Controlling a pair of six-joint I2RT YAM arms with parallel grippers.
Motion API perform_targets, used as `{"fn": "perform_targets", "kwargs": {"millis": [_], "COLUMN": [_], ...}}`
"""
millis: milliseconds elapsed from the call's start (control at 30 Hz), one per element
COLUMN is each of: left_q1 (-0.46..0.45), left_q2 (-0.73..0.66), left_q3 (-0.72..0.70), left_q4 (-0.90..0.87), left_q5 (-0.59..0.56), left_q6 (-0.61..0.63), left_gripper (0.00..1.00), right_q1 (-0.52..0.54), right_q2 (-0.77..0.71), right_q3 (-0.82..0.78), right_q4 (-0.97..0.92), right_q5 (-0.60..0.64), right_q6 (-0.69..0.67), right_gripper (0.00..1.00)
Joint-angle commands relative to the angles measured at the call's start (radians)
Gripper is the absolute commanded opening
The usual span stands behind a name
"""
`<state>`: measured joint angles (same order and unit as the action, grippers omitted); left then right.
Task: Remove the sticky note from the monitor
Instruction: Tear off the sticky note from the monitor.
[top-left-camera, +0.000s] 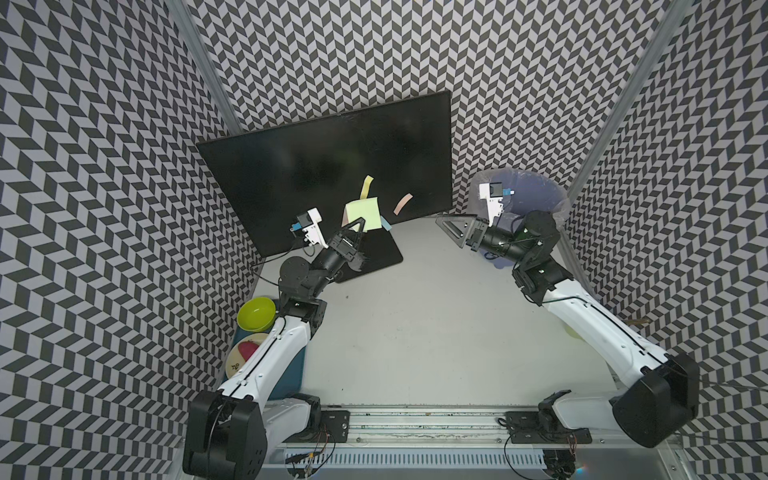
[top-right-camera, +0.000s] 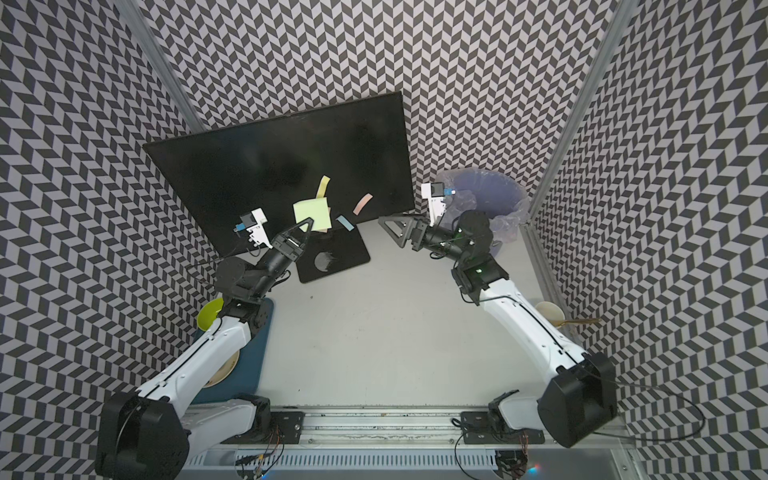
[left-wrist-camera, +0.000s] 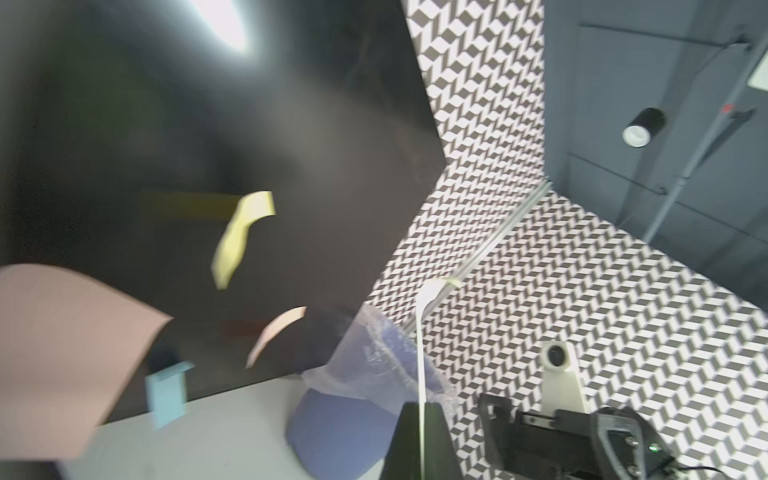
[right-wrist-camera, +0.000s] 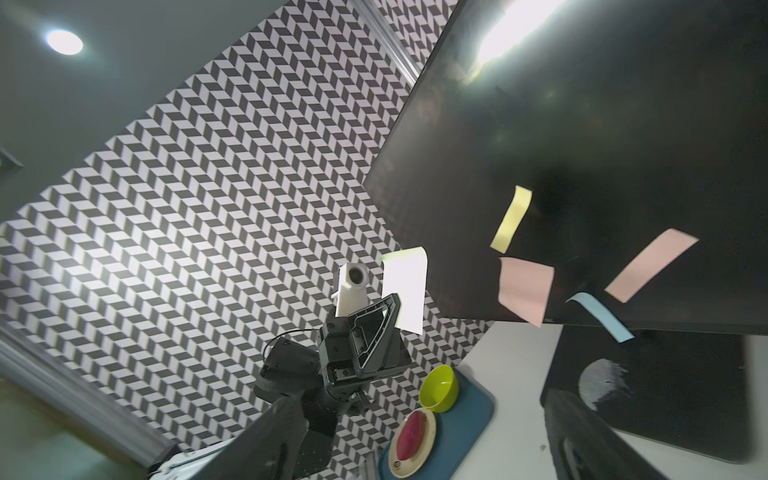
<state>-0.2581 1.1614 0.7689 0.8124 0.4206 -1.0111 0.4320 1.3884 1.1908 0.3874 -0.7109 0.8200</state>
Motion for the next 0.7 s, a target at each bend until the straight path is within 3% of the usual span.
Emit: {"fn": "perform_targets", "kwargs": {"millis": [0, 300, 567, 667], "left_q1": [-0.085, -0.225, -0.257, -0.259], "left_q2": [0.044, 0.128, 0.139, 0.142], "left_q3": [0.066, 0.104, 0.111, 0.110], "left_q4": [0.090, 0.162, 0.148, 0.150], "left_q5": [-0.009, -0.039, -0.037, -0.035], "left_q6": [-0.029, -0.048, -0.029, -0.031], "left_gripper": [0.00, 0.00, 0.00, 0.00], "right_q1": [0.007, 0.045, 0.051, 0.059], "right_q2": [0.060, 0.111, 0.124, 0.133], "right_q3": [0.005, 0.025, 0.018, 0.020], "right_q4": [0.230, 0.295, 0.342, 0.355], "right_q5": [-0.076, -0.103, -0.118, -0.130], "right_q6": [0.160, 0.181, 0.220, 0.228], "right_gripper": [0.84, 0.60, 0.32, 0.16]}}
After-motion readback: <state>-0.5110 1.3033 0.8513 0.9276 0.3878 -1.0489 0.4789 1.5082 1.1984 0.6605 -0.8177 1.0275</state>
